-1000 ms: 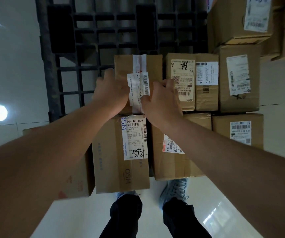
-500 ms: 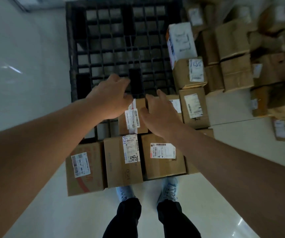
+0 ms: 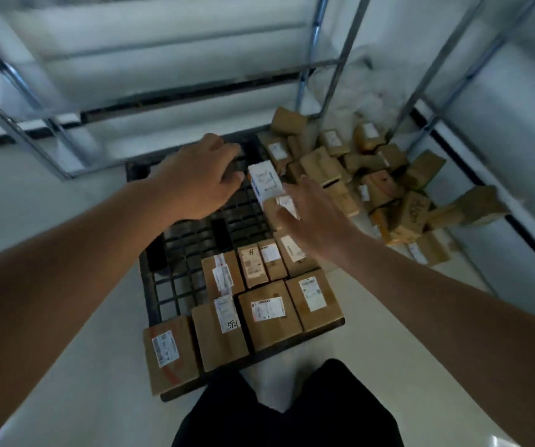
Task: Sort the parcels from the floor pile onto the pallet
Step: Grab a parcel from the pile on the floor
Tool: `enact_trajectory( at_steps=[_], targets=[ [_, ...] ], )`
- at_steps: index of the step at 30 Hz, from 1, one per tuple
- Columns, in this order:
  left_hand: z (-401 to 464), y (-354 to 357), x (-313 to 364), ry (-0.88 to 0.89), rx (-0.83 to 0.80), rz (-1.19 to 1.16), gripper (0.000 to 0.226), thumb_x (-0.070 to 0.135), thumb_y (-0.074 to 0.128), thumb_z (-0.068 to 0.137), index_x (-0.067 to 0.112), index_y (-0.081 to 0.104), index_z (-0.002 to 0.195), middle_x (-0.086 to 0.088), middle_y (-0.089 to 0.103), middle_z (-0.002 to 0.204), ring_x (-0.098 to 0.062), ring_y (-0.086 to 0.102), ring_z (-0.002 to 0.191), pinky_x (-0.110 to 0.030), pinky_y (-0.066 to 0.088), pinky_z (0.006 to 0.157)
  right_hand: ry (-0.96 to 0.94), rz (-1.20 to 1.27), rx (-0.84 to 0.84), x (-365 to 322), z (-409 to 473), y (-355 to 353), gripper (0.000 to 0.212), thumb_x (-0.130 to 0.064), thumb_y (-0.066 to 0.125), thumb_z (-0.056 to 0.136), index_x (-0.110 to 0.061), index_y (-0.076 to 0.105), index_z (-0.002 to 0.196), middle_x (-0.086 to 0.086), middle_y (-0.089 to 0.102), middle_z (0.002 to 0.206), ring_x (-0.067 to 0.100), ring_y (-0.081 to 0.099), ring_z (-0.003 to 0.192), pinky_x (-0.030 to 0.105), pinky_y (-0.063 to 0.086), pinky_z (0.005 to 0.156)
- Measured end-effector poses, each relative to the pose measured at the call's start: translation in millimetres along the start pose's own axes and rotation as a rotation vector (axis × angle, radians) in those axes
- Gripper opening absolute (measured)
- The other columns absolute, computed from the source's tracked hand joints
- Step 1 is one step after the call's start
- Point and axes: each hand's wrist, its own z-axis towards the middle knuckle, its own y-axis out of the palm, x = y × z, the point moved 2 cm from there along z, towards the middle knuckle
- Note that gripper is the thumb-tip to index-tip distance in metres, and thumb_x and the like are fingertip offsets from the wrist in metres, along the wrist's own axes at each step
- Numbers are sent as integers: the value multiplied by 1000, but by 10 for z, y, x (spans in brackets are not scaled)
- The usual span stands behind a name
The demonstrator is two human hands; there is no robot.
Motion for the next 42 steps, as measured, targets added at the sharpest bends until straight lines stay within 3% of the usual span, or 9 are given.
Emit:
enact_trajectory(
  at_steps=[6, 11, 16, 21, 25, 29, 32, 36, 42],
  targets=[
    [-322, -832, 841, 77, 115, 29, 63, 52, 40, 104, 20, 34, 158, -9, 34, 159, -36, 41, 142, -56, 40, 111, -81, -90, 153, 91, -683, -1110, 62, -59, 41, 105, -26, 40, 157, 7, 34, 162, 31, 35, 149, 48, 36, 113],
    [-417, -1033, 1743, 141, 143, 44, 64, 55, 38, 104, 23, 32, 158, -6, 32, 160, -32, 43, 141, -54, 43, 110, -115, -80, 240, 519, -1255, -1788, 54, -56, 45, 103, -26, 49, 148, 8, 45, 149, 31, 47, 137, 37, 34, 94],
    [-426, -1005, 2829, 198, 150, 17, 63, 52, 42, 104, 20, 34, 158, -7, 37, 157, -30, 44, 140, -53, 43, 109, -16, -98, 249, 1226, -1892, -2348, 58, -59, 43, 103, -36, 39, 156, 4, 28, 168, 31, 27, 155, 46, 31, 118],
    [-363, -968, 3878, 254, 103, 15, 65, 56, 39, 103, 23, 31, 158, -5, 33, 160, -31, 44, 139, -54, 44, 107, 48, -87, 258, 1983, -2478, -2838, 54, -56, 42, 104, -32, 46, 152, 6, 40, 156, 32, 40, 143, 39, 36, 101],
    [-222, -900, 4527, 310, 69, 21, 65, 56, 39, 103, 23, 31, 159, -3, 33, 159, -29, 45, 138, -52, 44, 108, 147, -58, 277, 2562, -2817, -3142, 54, -61, 42, 102, -35, 49, 149, -1, 46, 148, 26, 45, 138, 46, 43, 108],
    [31, -768, 4952, 347, 27, 49, 67, 60, 37, 103, 28, 26, 160, -1, 29, 162, -29, 41, 143, -52, 43, 110, 200, -81, 281, 3031, -2931, -3323, 53, -61, 37, 104, -41, 44, 153, 6, 36, 163, 30, 32, 152, 46, 35, 117],
    [278, -634, 5159, 392, 2, 66, 69, 64, 36, 99, 29, 27, 158, -2, 31, 161, -29, 43, 141, -51, 43, 109, 241, -56, 305, 3336, -2895, -3355, 52, -60, 41, 104, -38, 47, 151, 9, 42, 156, 33, 42, 143, 39, 35, 96],
    [723, -407, 5318, 414, -53, 66, 72, 66, 34, 99, 30, 23, 160, 0, 27, 163, -28, 39, 143, -53, 45, 108, 307, -68, 262, 3715, -2690, -3355, 53, -60, 42, 104, -38, 45, 152, 5, 42, 156, 31, 42, 143, 42, 38, 102],
    [1592, -293, 5342, 455, -80, 62, 69, 62, 38, 101, 30, 20, 160, -1, 25, 164, -27, 36, 146, -48, 42, 110, 329, -87, 218, 4076, -2001, -3514, 54, -60, 44, 104, -36, 44, 152, 0, 47, 139, 27, 49, 131, 45, 45, 101]
  ],
)
